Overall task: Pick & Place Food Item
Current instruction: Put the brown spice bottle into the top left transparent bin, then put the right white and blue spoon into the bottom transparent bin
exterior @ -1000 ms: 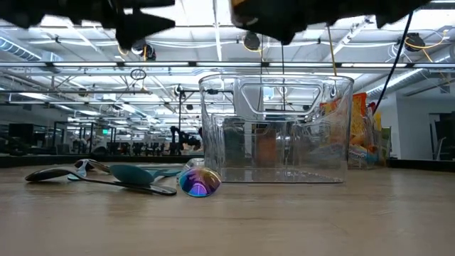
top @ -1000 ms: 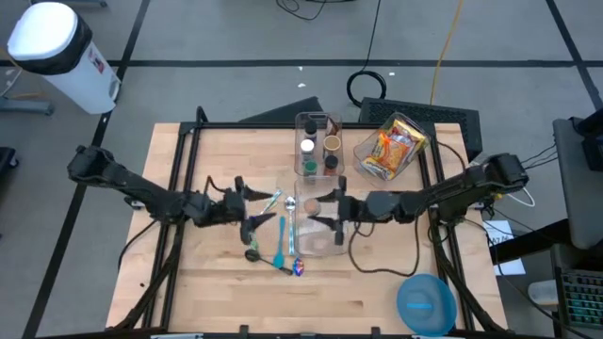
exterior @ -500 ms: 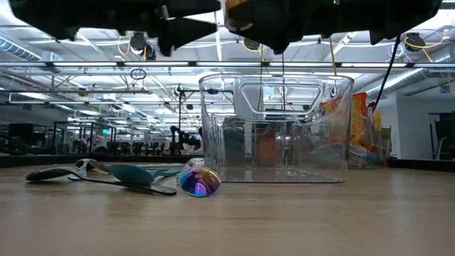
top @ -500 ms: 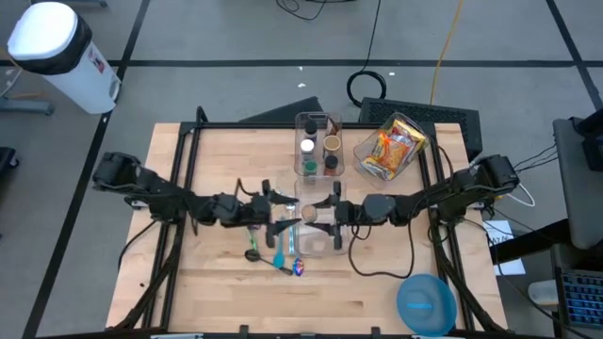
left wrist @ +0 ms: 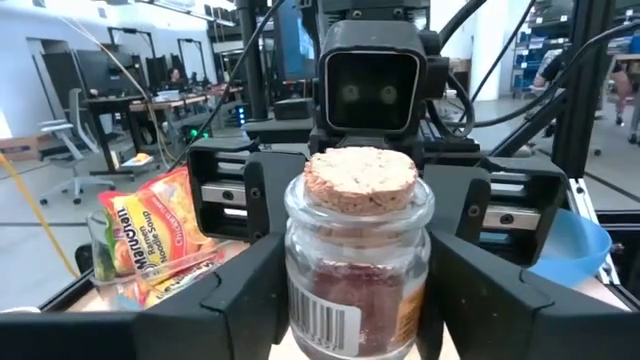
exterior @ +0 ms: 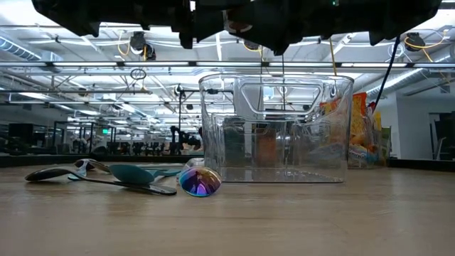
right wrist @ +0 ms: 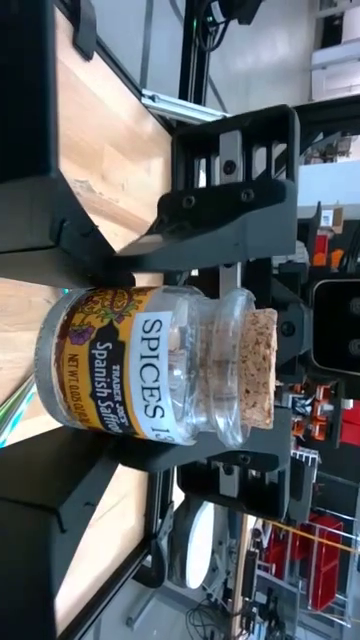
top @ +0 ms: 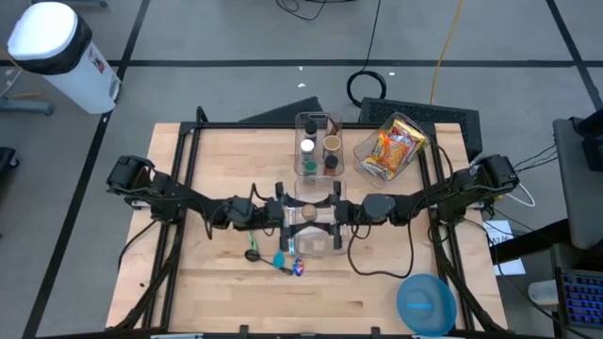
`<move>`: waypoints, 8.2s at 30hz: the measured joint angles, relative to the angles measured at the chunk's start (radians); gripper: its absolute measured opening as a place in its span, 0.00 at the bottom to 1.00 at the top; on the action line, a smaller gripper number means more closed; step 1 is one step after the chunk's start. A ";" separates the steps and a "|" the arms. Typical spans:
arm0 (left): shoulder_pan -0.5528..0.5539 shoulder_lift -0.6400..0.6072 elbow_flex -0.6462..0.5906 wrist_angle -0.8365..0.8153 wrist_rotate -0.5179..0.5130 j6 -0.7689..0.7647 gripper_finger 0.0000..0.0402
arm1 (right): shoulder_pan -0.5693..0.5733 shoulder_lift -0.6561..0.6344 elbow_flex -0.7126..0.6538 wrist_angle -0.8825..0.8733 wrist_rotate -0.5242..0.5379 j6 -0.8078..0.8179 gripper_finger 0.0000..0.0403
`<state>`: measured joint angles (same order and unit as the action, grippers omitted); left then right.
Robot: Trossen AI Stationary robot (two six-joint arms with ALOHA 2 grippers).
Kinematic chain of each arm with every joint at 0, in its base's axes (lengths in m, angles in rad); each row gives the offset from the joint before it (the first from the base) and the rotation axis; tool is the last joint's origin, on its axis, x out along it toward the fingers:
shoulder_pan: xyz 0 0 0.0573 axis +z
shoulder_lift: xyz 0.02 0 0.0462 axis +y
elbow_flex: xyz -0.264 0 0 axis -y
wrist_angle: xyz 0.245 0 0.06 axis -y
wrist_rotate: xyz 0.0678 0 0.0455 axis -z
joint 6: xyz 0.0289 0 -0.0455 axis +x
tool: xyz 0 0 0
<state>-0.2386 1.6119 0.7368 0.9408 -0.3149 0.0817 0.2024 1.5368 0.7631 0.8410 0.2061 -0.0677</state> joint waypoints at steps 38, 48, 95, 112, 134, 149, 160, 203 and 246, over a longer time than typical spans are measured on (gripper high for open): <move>0.013 0.007 0.041 -0.393 0.012 -0.186 0.49 | 0.039 -0.112 0.074 -0.369 0.081 0.158 0.87; 0.015 0.006 0.043 -0.401 0.027 -0.188 0.49 | 0.021 -0.026 0.164 -0.519 0.025 0.227 0.81; -0.003 -0.303 0.039 -0.637 0.027 -0.117 0.73 | -0.396 -0.222 0.278 -0.846 -0.051 0.109 0.39; -0.003 -0.294 0.037 -0.700 0.027 -0.143 0.74 | -0.568 0.034 0.261 -0.762 -0.128 0.105 0.39; -0.003 -0.294 0.037 -0.705 0.027 -0.144 0.74 | -0.567 0.070 0.257 -0.653 -0.122 0.134 0.39; -0.003 -0.294 0.037 -0.709 0.027 -0.149 0.69 | -0.583 0.069 0.257 -0.583 0.164 0.081 0.39; -0.004 -0.294 0.038 -0.714 0.029 -0.158 0.74 | -0.596 0.069 0.224 -0.545 0.215 0.089 0.39; 0.005 -0.293 0.039 -0.705 0.018 -0.242 0.70 | -0.484 0.044 0.034 -0.298 0.052 0.116 0.39; 0.001 -0.295 -0.102 -0.760 -0.034 -0.313 0.66 | -0.192 -0.332 0.034 -0.588 0.051 0.028 0.58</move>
<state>-0.2379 1.3171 0.6353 0.1806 -0.3485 -0.2316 0.0103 1.2052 0.7975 0.2529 0.2573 -0.0398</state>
